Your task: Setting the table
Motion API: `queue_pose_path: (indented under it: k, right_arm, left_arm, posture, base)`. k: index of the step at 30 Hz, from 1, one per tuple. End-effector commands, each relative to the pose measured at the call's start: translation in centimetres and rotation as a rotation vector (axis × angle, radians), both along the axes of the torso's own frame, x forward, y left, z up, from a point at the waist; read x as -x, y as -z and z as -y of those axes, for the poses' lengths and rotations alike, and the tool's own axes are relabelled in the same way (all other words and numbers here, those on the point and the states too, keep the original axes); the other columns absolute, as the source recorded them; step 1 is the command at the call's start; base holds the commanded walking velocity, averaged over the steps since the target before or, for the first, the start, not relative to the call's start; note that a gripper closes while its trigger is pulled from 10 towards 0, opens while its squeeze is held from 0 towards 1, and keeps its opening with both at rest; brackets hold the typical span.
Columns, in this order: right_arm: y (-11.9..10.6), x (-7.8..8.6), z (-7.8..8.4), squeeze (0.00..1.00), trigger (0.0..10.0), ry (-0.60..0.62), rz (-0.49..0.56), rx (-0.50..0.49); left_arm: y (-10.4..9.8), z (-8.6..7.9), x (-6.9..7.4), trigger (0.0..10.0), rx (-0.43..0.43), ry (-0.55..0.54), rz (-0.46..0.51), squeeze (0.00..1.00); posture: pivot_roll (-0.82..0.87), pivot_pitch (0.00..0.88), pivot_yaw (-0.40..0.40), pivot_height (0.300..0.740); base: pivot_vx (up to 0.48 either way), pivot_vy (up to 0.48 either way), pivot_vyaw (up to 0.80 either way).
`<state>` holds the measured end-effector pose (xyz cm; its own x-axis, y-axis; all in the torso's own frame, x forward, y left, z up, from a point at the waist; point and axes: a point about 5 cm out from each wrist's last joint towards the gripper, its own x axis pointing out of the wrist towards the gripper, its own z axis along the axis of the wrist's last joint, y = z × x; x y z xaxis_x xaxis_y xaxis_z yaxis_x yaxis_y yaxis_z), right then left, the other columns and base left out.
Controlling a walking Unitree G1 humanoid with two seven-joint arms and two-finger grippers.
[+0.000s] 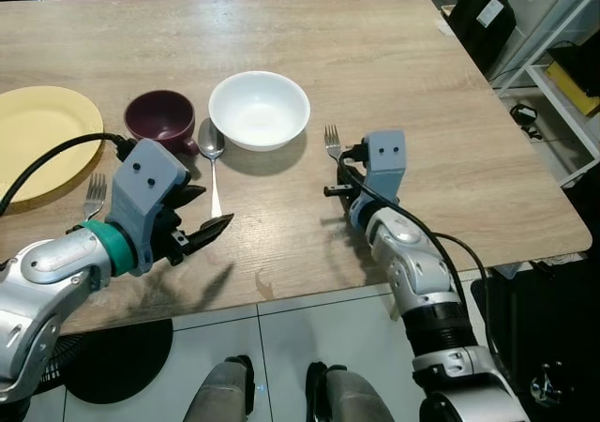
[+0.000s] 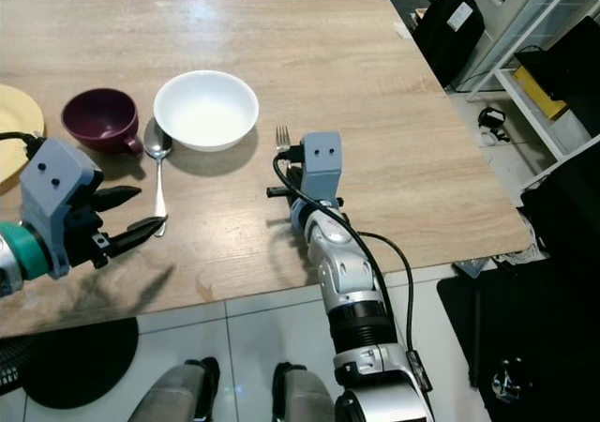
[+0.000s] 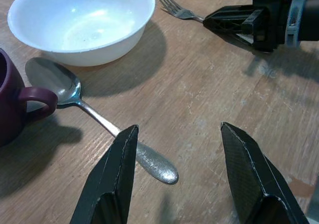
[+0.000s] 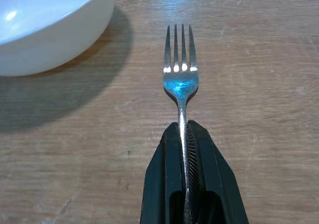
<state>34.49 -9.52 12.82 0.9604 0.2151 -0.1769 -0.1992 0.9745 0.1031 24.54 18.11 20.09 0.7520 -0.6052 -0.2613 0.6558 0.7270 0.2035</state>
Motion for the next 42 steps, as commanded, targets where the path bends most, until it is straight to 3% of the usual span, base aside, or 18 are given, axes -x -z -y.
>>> queue_pose_path:
  k: [1,6,7,10,11,13,14,15,16,22,23,24,26,29,30,34,42]
  right_arm:
    - [2.4,0.6,0.3,0.00,10.0,0.021,-0.103,0.022]
    - [2.2,0.3,0.6,0.00,10.0,0.044,-0.077,0.031]
    - [1.9,0.1,0.8,0.84,10.0,0.058,-0.055,0.036]
    - [1.9,0.1,0.8,0.84,10.0,0.058,-0.055,0.036]
    - [1.6,0.0,1.1,1.00,10.0,0.068,-0.037,0.037]
    - [1.6,0.0,1.1,1.00,10.0,0.068,-0.037,0.037]
    - [1.2,0.0,1.4,0.52,10.0,0.075,-0.019,0.036]
    - [1.2,0.0,1.4,0.52,10.0,0.075,-0.019,0.036]
    - [0.9,-0.1,1.7,0.00,10.0,0.079,-0.004,0.035]
    - [0.0,-0.2,2.2,0.00,10.0,0.093,0.050,0.039]
    - [-1.4,-0.3,2.6,0.00,10.0,0.102,0.118,0.029]
    - [-1.4,-0.3,2.6,0.00,10.0,0.102,0.118,0.029]
    - [-4.9,-0.2,3.4,0.00,10.0,0.119,0.267,-0.052]
    - [-6.2,0.1,3.8,0.00,10.0,0.121,0.319,-0.101]
    - [-7.4,0.3,3.9,0.00,10.0,0.111,0.361,-0.158]
    - [-9.0,0.9,3.8,0.00,10.0,0.070,0.416,-0.262]
    - [-10.6,1.7,4.5,0.00,10.0,0.076,0.494,-0.350]
  left_arm:
    - [0.3,0.2,-0.1,10.0,-0.003,-0.001,-0.005,0.00]
    - [0.3,0.2,-0.1,10.0,0.000,-0.005,-0.003,0.00]
    - [0.4,0.2,-0.1,10.0,0.001,-0.007,-0.003,0.00]
    - [0.4,0.2,-0.1,10.0,0.001,-0.007,-0.003,0.00]
    - [0.4,0.2,-0.2,10.0,0.003,-0.008,-0.002,0.00]
    - [0.4,0.2,-0.2,10.0,0.003,-0.008,-0.002,0.00]
    - [0.5,0.3,-0.2,10.0,0.004,-0.007,-0.002,0.00]
    - [0.5,0.3,-0.2,10.0,0.004,-0.007,-0.002,0.00]
    - [0.5,0.3,-0.3,10.0,0.005,-0.005,-0.001,0.00]
    - [0.4,0.3,-0.6,10.0,0.015,-0.008,0.006,0.00]
    - [0.0,0.2,-1.1,10.0,0.032,-0.020,0.021,0.00]
    - [0.0,0.2,-1.1,10.0,0.032,-0.020,0.021,0.00]
    - [-1.3,-0.2,-1.9,10.0,0.089,-0.048,0.052,0.00]
    - [-2.0,-0.5,-2.2,10.0,0.109,-0.070,0.072,0.00]
    - [-2.7,-1.0,-2.6,10.0,0.136,-0.101,0.095,0.00]
    - [-4.1,-1.9,-3.2,10.0,0.197,-0.176,0.134,0.00]
    - [-4.8,-3.3,-4.2,10.0,0.259,-0.338,0.185,0.00]
  posture:
    - [0.18,0.101,-0.008,0.740]
    - [0.18,0.095,-0.008,0.740]
    - [0.18,0.091,-0.006,0.740]
    - [0.18,0.091,-0.006,0.740]
    - [0.18,0.087,-0.005,0.740]
    - [0.18,0.087,-0.005,0.740]
    - [0.18,0.081,-0.003,0.740]
    - [0.18,0.081,-0.003,0.740]
    - [0.18,0.079,-0.003,0.740]
    - [0.17,0.071,0.000,0.740]
    - [0.16,0.070,0.011,0.740]
    - [0.16,0.070,0.011,0.740]
    - [0.15,0.093,0.021,0.740]
    - [0.15,0.100,0.022,0.740]
    - [0.15,0.110,0.018,0.740]
    - [0.15,0.122,0.002,0.740]
    - [0.15,0.121,0.004,0.740]
  base:
    - [0.000,0.000,0.00]
    - [0.000,0.000,0.00]
    - [0.000,0.000,0.00]
    - [0.000,0.000,0.00]
    - [0.000,0.000,0.00]
    - [0.000,0.000,0.00]
    - [0.000,0.000,0.00]
    - [0.000,0.000,0.00]
    - [0.000,0.000,0.00]
    - [0.000,0.000,0.00]
    - [0.000,0.000,0.00]
    - [0.000,0.000,0.00]
    - [0.000,0.000,0.00]
    - [0.000,0.000,0.00]
    - [0.000,0.000,0.00]
    - [0.000,0.000,0.00]
    - [0.000,0.000,0.00]
